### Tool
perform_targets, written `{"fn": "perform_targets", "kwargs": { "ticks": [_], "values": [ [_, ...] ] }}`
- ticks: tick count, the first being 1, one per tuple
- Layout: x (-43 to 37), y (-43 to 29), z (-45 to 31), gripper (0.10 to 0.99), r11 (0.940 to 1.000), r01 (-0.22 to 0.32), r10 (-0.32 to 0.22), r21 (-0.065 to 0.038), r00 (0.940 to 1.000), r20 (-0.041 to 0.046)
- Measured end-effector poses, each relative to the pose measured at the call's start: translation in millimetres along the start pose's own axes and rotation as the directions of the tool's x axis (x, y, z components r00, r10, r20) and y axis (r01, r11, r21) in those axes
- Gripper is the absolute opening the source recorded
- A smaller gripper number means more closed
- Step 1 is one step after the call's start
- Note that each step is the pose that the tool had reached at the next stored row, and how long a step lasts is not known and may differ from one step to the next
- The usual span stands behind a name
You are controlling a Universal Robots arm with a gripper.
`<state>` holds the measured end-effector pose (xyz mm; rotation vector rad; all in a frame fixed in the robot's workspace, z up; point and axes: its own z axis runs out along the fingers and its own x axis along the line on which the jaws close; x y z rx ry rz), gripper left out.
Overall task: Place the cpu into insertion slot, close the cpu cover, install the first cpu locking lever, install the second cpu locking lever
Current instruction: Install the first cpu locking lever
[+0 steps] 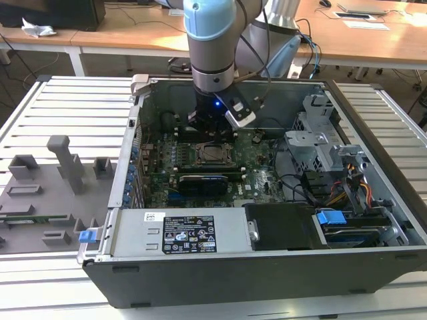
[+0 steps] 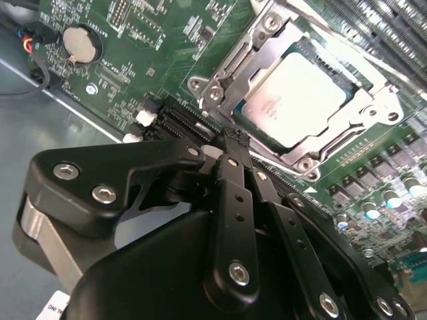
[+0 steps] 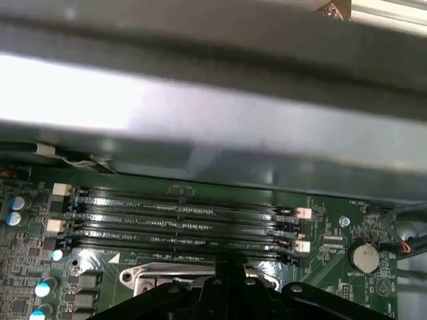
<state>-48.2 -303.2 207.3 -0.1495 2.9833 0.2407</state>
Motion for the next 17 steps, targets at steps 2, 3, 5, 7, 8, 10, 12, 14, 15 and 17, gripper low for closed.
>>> {"fn": "perform_targets", "kwargs": {
  "ticks": [2,3,5,7,8,10,12,14,15,17],
  "values": [
    [-0.3,2.5,0.5,0.106,1.0000,-0.001,0.001,0.004,1.0000,-0.0002],
    [-0.3,3.3,0.6,0.106,1.0000,-0.002,0.002,0.005,1.0000,-0.0002],
    [-0.4,4.5,0.8,0.106,0.9999,-0.008,0.008,0.009,1.0000,0.0005],
    [-0.5,5.4,1.0,0.106,0.9998,-0.014,0.014,0.012,0.9999,0.0013],
    [-0.5,5.9,1.1,0.106,0.9998,-0.016,0.016,0.014,0.9999,0.0015],
    [-0.6,6.9,1.3,0.106,0.9996,-0.019,0.019,0.019,0.9998,0.0017],
    [-0.7,8.0,1.4,0.106,0.9994,-0.024,0.024,0.024,0.9997,0.0023],
    [-0.7,8.1,1.5,0.106,0.9991,-0.031,0.031,0.028,0.9995,0.0032],
    [-0.7,8.1,1.5,0.106,0.9990,-0.035,0.035,0.029,0.9994,0.0038],
    [-0.7,8.1,2.0,0.106,0.9986,-0.044,0.044,0.031,0.9990,0.0052]
  ]
}}
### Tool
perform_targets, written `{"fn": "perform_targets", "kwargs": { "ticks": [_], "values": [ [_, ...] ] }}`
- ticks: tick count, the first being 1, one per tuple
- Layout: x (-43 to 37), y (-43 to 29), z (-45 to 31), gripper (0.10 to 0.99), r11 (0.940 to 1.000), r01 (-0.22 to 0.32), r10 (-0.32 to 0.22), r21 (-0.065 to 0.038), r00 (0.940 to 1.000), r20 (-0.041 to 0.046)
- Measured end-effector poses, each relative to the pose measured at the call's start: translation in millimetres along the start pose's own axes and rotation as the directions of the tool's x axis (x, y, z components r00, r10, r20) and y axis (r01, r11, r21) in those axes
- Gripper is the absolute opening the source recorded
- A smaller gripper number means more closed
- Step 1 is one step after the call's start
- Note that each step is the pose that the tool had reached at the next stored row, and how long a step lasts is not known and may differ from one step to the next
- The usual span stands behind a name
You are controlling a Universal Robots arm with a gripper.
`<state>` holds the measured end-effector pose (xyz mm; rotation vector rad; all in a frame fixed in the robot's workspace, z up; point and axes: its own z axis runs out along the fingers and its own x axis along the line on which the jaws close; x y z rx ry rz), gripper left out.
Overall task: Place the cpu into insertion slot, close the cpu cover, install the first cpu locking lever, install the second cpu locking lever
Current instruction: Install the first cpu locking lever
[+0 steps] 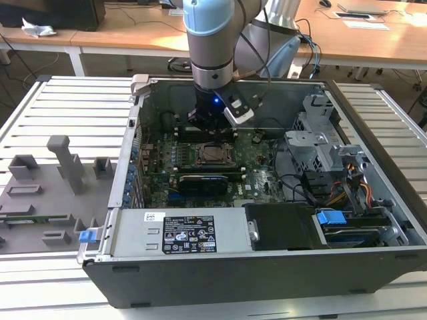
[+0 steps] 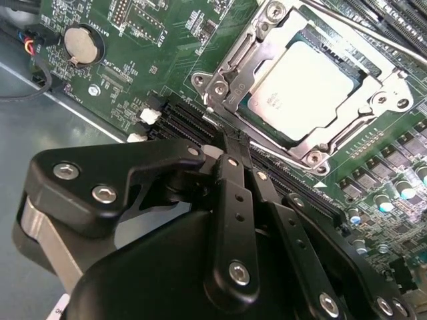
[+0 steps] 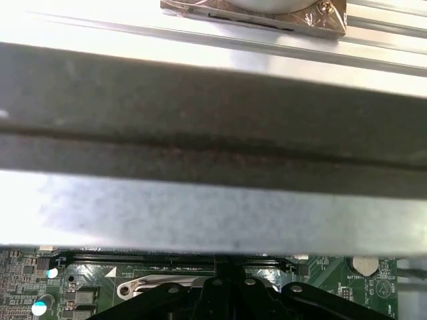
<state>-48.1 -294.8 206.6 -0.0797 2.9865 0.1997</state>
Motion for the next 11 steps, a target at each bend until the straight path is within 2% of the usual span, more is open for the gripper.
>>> {"fn": "perform_targets", "kwargs": {
  "ticks": [5,8,11],
  "values": [
    [0.5,-0.4,2.9,0.106,0.9998,-0.017,0.017,0.013,0.9999,0.0019],
    [0.9,-0.8,5.2,0.106,0.9995,-0.021,0.021,0.025,0.9998,0.0017],
    [1.1,-1.0,6.8,0.106,0.9993,-0.023,0.023,0.031,0.9997,0.0019]
  ]
}}
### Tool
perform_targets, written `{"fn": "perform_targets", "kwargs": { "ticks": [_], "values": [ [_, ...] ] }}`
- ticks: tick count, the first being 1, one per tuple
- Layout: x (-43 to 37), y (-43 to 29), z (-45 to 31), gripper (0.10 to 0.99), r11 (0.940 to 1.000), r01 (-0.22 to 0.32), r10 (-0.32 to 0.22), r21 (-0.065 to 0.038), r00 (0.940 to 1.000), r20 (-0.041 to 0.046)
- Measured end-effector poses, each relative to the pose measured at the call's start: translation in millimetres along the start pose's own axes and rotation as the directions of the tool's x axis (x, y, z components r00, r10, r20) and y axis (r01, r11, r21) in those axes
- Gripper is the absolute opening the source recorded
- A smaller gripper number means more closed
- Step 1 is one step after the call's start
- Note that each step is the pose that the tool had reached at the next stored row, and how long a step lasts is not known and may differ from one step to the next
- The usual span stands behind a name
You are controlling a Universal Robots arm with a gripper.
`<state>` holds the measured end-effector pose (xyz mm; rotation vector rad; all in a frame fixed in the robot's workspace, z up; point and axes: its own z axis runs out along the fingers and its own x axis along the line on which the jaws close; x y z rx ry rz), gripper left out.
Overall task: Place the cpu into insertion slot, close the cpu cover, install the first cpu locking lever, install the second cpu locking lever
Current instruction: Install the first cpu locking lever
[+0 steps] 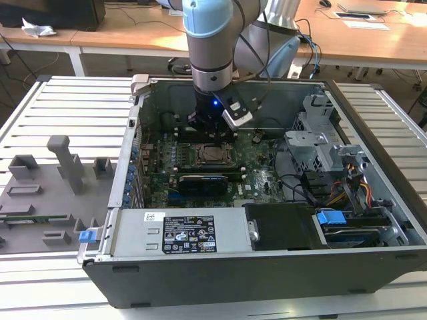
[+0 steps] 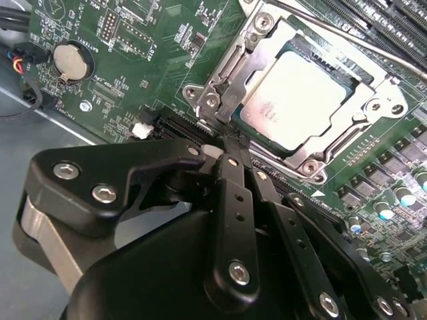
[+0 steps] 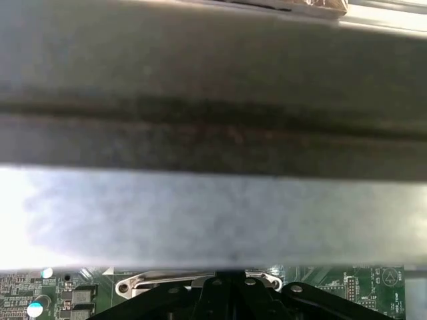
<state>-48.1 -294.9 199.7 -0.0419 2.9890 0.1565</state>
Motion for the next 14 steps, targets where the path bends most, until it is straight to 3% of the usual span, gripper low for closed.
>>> {"fn": "perform_targets", "kwargs": {
  "ticks": [5,9,14],
  "values": [
    [-0.3,0.0,-1.2,0.106,1.0000,0.000,0.000,0.004,1.0000,0.0009],
    [-1.5,0.9,-9.8,0.106,1.0000,0.000,0.000,0.007,1.0000,0.0004],
    [-1.6,5.8,-9.4,0.106,1.0000,0.000,0.000,0.007,1.0000,0.0002]
  ]
}}
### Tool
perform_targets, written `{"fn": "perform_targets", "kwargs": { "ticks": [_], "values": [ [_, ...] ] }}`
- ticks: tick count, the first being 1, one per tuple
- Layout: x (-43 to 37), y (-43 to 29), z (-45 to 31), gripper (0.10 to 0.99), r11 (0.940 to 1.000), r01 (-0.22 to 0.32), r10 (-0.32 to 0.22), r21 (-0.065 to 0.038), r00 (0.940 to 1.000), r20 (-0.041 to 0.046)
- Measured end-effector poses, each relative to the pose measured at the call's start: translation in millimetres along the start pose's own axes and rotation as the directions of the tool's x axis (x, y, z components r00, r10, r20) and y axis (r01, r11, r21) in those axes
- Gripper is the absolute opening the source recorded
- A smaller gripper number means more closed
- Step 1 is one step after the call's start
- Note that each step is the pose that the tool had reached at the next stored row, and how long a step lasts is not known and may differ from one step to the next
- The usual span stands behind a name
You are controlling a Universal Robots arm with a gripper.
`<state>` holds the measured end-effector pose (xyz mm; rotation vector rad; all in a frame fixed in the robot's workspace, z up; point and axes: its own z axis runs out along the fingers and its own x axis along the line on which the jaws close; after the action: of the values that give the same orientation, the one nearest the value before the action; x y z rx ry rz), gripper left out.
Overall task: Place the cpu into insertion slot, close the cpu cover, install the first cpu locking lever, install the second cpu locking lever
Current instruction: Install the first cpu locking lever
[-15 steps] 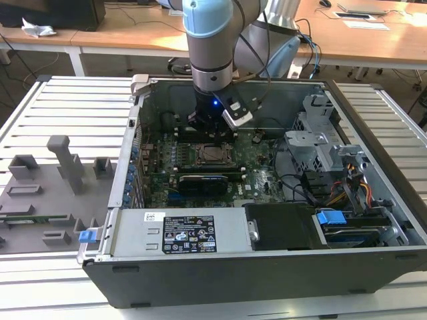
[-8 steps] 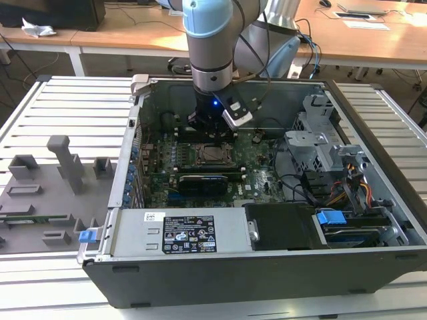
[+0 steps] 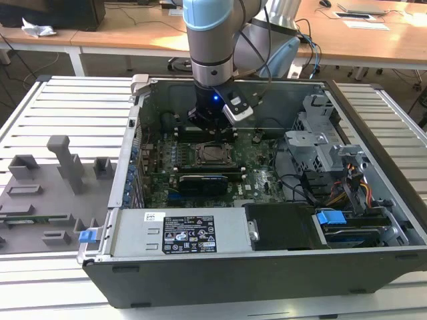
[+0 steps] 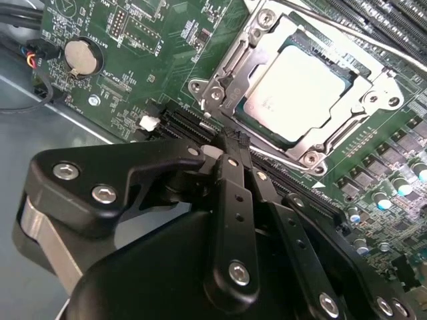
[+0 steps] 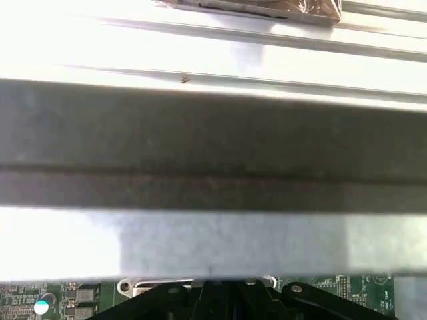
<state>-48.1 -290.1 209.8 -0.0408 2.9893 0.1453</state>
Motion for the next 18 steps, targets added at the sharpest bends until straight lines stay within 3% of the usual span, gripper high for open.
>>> {"fn": "perform_targets", "kwargs": {
  "ticks": [10,18],
  "values": [
    [0.0,1.3,0.2,0.106,1.0000,0.000,0.000,0.000,1.0000,0.0000],
    [0.6,-0.7,4.7,0.106,1.0000,0.000,0.000,0.001,1.0000,0.0000]
  ]
}}
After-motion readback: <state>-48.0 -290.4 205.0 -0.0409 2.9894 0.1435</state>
